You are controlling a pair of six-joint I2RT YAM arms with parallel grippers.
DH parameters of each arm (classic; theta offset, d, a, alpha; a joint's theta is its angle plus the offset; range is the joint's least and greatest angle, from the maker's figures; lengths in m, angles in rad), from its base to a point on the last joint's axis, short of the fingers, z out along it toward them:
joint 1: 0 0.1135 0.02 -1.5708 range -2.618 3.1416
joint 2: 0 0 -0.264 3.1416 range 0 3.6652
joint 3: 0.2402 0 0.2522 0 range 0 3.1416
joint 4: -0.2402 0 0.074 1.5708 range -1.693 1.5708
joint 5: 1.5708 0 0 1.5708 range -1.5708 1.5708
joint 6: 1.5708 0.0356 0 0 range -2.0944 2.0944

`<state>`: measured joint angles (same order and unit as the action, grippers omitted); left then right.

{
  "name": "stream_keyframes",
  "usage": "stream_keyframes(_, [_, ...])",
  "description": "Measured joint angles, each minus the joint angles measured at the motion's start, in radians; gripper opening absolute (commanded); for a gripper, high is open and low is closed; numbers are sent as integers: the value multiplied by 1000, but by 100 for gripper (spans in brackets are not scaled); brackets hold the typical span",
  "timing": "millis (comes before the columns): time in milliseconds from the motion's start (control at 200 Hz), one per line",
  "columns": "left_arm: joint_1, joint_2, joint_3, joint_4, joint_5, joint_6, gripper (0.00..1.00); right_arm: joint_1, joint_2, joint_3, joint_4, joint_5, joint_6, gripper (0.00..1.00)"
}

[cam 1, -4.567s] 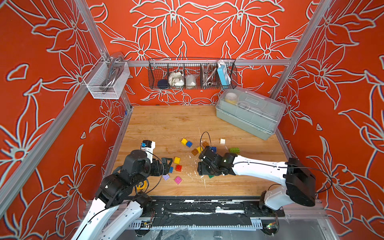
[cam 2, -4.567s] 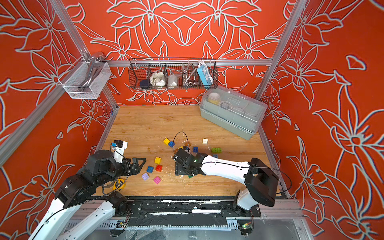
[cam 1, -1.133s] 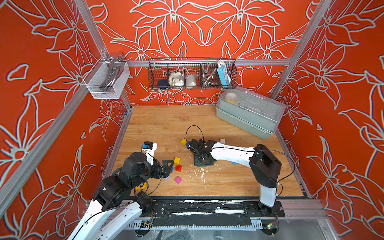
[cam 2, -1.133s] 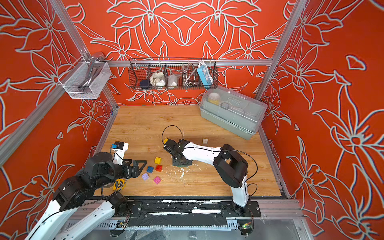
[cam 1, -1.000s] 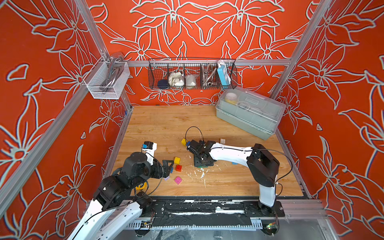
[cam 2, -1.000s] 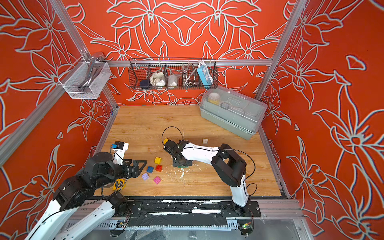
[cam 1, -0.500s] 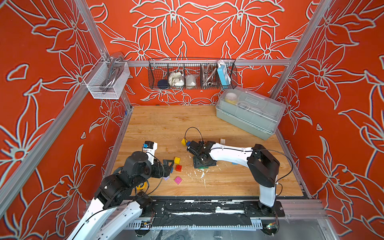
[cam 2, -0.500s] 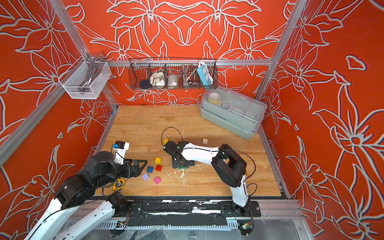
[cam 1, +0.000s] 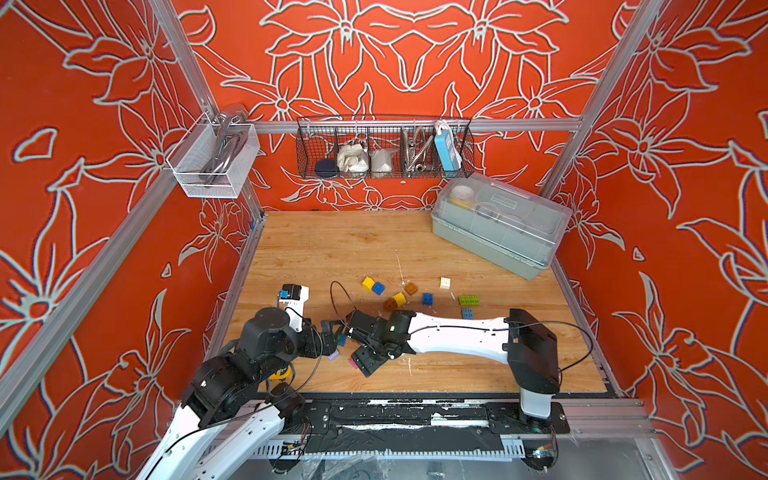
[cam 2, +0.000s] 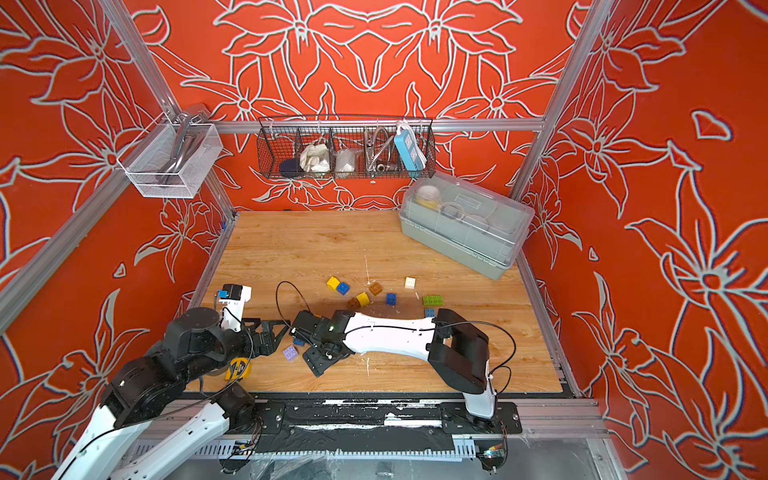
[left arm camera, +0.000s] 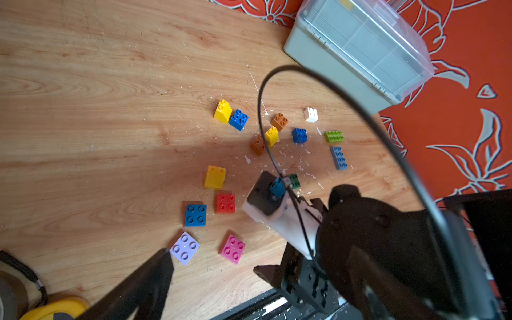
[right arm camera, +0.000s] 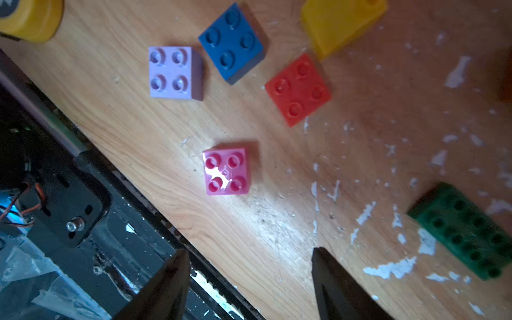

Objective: Assemble the number 1 with lego
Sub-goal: Pick up the lego brick from the center of the board.

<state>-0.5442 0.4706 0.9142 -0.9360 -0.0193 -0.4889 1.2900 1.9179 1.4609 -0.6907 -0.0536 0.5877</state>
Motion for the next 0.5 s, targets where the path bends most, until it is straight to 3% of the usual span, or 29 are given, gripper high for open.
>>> stream_keyframes(500, [0, -83, -10, -25, -63, -10, 99, -5, 119, 116, -7, -20, -55, 73])
